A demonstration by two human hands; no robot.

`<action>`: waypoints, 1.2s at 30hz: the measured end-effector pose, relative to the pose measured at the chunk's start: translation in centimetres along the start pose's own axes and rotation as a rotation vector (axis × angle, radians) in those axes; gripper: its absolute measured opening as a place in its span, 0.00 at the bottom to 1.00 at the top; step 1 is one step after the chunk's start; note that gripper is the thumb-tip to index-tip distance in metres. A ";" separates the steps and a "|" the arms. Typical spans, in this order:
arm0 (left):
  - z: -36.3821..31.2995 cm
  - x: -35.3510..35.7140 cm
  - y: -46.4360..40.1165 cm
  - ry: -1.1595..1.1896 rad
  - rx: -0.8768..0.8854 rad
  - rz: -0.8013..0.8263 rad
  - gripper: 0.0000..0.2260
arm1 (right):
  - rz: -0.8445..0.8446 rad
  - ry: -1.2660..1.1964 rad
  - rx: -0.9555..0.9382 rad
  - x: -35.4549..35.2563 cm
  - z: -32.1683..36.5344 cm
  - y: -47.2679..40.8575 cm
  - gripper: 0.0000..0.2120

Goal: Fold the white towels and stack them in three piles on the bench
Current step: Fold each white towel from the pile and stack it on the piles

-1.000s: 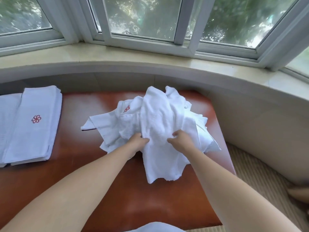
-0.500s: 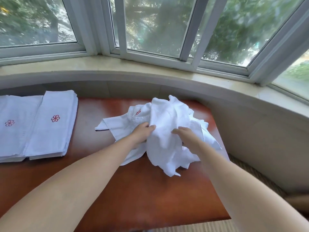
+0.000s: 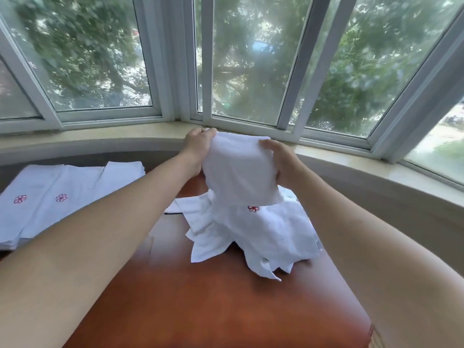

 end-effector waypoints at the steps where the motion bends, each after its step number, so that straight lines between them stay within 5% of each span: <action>1: -0.8 -1.8 0.3 -0.009 0.012 -0.061 0.10 | 0.038 0.021 0.006 1.6 0.2 0.3 0.08; 8: -1.8 -11.9 5.0 -0.133 0.028 -0.296 0.16 | 0.249 0.043 -0.025 10.6 0.7 2.5 0.12; 11: 0.5 -12.0 7.6 -0.253 -0.006 -0.156 0.13 | 0.255 0.088 0.051 11.1 -1.3 2.3 0.16; 15: 7.8 -9.3 10.2 -0.471 -0.182 0.107 0.10 | 0.153 0.248 0.079 6.3 -5.5 0.6 0.05; 22: 20.8 -7.2 11.1 -0.609 -0.364 0.172 0.06 | 0.005 0.925 0.225 -8.3 -15.9 -1.6 0.08; 27: 26.9 -5.3 11.5 -0.612 -0.474 0.226 0.06 | 0.138 1.158 0.292 -10.7 -19.8 -1.1 0.05; 36: 32.1 -1.8 11.8 -0.542 -0.618 0.277 0.10 | 0.294 0.912 0.507 -8.4 -24.3 -0.2 0.15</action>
Point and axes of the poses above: each hand's wrist, its own y-axis away from the middle knuckle, its own x-axis out of the palm, z = x × y, the point moved 9 cm from there along -y, towards the middle knuckle, and after that the axes turned 8 degrees about -y, right-handed, at the moved point
